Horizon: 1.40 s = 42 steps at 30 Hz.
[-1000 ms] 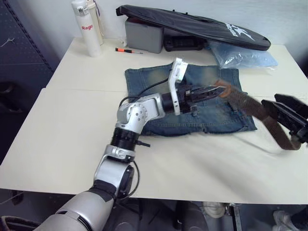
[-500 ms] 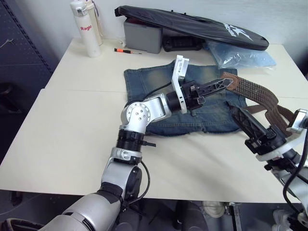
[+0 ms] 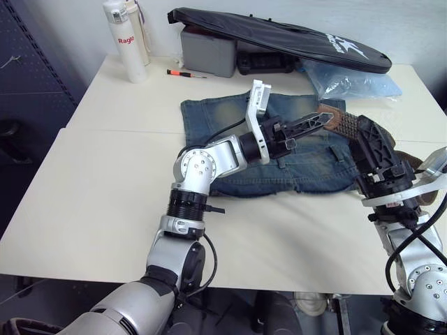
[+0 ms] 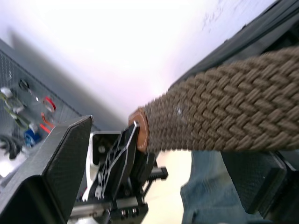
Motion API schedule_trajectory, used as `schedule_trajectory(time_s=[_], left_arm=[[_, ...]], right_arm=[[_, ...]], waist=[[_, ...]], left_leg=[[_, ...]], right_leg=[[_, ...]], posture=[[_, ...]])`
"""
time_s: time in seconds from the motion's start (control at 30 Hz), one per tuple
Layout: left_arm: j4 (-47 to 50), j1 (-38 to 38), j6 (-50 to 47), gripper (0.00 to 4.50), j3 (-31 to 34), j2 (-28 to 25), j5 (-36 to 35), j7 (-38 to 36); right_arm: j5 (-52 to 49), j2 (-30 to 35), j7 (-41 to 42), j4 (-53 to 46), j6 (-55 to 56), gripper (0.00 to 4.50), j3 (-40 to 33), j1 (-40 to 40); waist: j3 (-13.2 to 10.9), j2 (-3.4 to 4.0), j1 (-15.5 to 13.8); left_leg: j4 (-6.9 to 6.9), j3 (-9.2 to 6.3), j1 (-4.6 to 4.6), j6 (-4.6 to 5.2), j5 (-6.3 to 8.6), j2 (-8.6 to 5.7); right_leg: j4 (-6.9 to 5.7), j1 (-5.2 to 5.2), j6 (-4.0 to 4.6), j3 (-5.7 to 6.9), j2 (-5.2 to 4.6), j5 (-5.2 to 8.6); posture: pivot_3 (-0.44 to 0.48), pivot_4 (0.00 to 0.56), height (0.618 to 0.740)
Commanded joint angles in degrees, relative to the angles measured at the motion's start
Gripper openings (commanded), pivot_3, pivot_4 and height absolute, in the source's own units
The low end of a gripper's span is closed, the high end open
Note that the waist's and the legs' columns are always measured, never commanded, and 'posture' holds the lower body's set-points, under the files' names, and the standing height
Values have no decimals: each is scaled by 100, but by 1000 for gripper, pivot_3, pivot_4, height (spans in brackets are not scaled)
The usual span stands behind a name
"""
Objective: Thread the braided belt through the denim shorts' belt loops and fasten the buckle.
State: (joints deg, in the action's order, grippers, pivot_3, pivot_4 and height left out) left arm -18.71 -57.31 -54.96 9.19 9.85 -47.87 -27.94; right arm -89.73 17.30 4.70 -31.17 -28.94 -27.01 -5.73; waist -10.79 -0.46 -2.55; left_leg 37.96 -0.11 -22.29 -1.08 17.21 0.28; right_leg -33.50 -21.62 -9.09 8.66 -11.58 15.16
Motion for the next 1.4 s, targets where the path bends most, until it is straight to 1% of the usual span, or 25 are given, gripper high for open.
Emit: schedule_trajectory(time_s=[0.03,0.3,0.37,0.43,0.57,0.63,0.8,0.9,0.97,1.0,1.07,1.2,1.23,1.27,1.4], left_arm=[[131,-13,91,0,23,104,-90,6],[107,8,81,0,-75,28,-11,-30],[95,1,83,0,-121,-11,39,-58],[88,-4,77,0,-128,-20,44,-67],[72,-9,80,0,-131,-35,59,-68],[75,0,73,0,-136,-48,69,-63],[88,27,47,0,-175,-102,98,-89],[140,44,220,0,-419,-254,352,-249],[82,-6,489,912,-633,-449,624,-466],[12,-47,589,1230,-754,-566,774,-580],[-254,-162,981,2198,-1032,-778,1199,-799],[-769,-367,1835,4043,-1796,-1041,2081,-1476],[-933,-431,2116,4349,-2026,-1052,2340,-1658],[-1116,-497,2400,4431,-2206,-1027,2575,-1805],[-2016,-775,3531,4431,-2773,-788,3419,-2198]], right_arm=[[5,-53,77,-78,262,4472,-8,-39],[-23,-84,104,-56,388,4472,151,-42],[-4,-83,113,-23,403,3960,190,-49],[-28,-102,116,4,430,3217,199,-60],[-68,-114,130,24,492,1204,170,-77],[-90,-111,126,33,525,95,149,-72],[-104,-116,119,37,572,95,104,-53],[23,43,143,45,522,95,35,3],[119,267,104,94,494,0,-122,44],[136,419,18,138,470,0,-221,66],[276,801,-252,254,448,0,-464,76],[704,1367,-784,385,484,0,-818,13],[844,1506,-966,391,449,0,-863,-19],[1004,1661,-1117,379,370,0,-873,-11],[1723,2285,-1460,209,-129,0,-685,246]], waist=[[0,0,1],[0,1,5],[0,1,4],[0,1,5],[-1,1,5],[-1,1,7],[-1,2,5],[-1,2,6],[-2,3,4],[-2,3,3],[-2,4,-7],[-2,4,-30],[-2,4,-45],[-2,4,-59],[-3,3,-62]], left_leg=[[0,0,0,0,0,0],[0,1,0,1,0,0],[0,1,0,0,0,0],[0,1,0,1,0,0],[0,2,0,1,0,0],[-1,2,0,1,1,0],[-1,3,0,1,1,1],[-1,3,0,2,1,1],[-2,3,0,2,1,0],[-2,6,0,2,1,0],[-2,9,0,3,1,0],[-6,15,-4,4,2,1],[-7,15,-6,4,2,1],[-7,16,-12,4,2,0],[-6,38,-27,18,10,-1]], right_leg=[[0,0,0,0,0,0],[0,0,0,-1,0,0],[0,-1,0,-1,0,0],[0,-1,0,-1,0,0],[1,-1,0,-1,0,0],[1,-2,0,-1,0,0],[2,-2,0,-2,1,0],[2,-2,0,-2,1,0],[2,-2,0,-2,0,0],[3,-3,0,-3,0,0],[3,-5,0,-5,0,0],[6,-13,1,-7,0,0],[6,-15,1,-8,0,0],[7,-22,0,-8,0,0],[19,-40,-6,-21,-1,-4]], posture=[[0,150,740],[0,150,740],[0,150,740],[0,150,740],[0,150,740],[0,150,740],[0,150,740],[0,150,740],[0,150,740],[0,150,740],[0,150,740],[0,150,740],[0,150,740],[0,150,740],[0,150,740]])
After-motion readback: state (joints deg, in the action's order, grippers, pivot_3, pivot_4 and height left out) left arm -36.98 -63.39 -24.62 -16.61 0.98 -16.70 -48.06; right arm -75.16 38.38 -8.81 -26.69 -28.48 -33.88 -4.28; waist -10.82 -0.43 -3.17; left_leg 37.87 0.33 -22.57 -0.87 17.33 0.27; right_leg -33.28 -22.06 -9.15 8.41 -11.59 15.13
